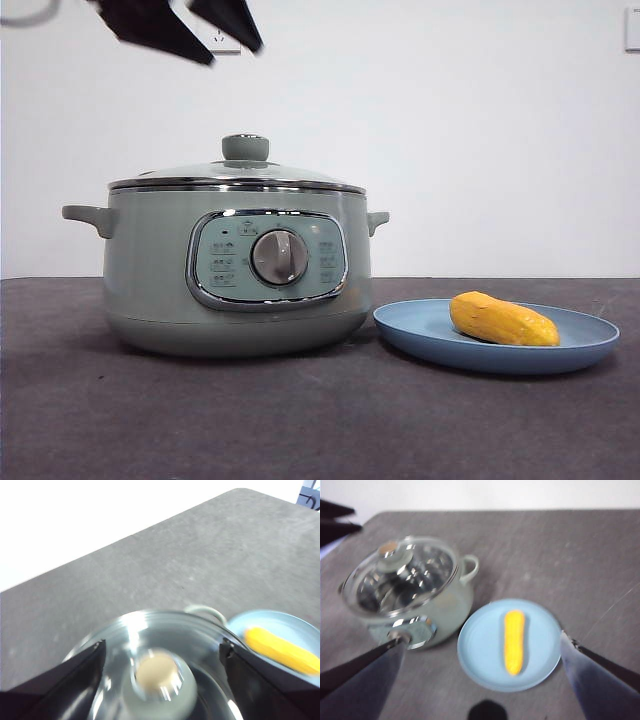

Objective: Take the corn out from the steamer,put the corn on the plate,close the lid

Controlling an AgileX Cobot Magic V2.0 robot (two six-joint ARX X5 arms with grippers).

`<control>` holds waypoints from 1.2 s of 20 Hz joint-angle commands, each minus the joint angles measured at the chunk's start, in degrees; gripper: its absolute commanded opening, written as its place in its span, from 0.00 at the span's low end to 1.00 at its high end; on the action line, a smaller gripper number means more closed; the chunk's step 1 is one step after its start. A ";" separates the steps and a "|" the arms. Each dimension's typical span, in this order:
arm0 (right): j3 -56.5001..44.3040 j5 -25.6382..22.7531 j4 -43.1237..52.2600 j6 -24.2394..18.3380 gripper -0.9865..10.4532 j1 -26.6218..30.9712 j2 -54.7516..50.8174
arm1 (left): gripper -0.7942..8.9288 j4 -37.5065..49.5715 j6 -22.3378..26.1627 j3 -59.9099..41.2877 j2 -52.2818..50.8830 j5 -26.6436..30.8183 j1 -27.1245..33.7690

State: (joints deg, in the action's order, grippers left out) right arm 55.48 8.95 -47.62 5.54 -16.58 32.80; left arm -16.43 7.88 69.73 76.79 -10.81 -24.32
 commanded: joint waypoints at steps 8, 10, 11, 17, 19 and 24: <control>-0.24 12.70 -8.07 -3.50 0.55 -0.04 1.88 | 0.47 -27.65 -6.12 -0.15 -18.08 -5.81 -0.72; -0.24 13.97 -9.09 -3.56 0.55 -0.04 2.12 | 0.47 -31.67 -6.84 -0.15 -20.79 -7.61 -0.72; -0.24 14.34 -9.55 -3.67 0.55 -0.04 2.23 | 0.46 -33.59 -6.84 -0.15 -22.03 -8.46 -0.72; -0.24 15.13 -11.72 -3.91 0.38 -0.04 2.71 | 0.36 -42.23 -6.82 -0.15 -26.14 -10.54 -0.72; -0.24 15.08 -12.24 -3.91 0.21 -0.04 2.84 | 0.19 -44.35 -6.78 -0.15 -26.38 -10.54 -0.72; -0.24 15.04 -12.52 -3.96 0.08 -0.04 2.82 | 0.08 -47.19 -6.58 -0.15 -26.36 -10.51 -0.72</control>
State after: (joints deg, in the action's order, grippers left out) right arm 55.48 23.97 -60.42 2.11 -16.56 35.55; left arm -63.68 1.43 69.76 50.52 -21.17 -24.88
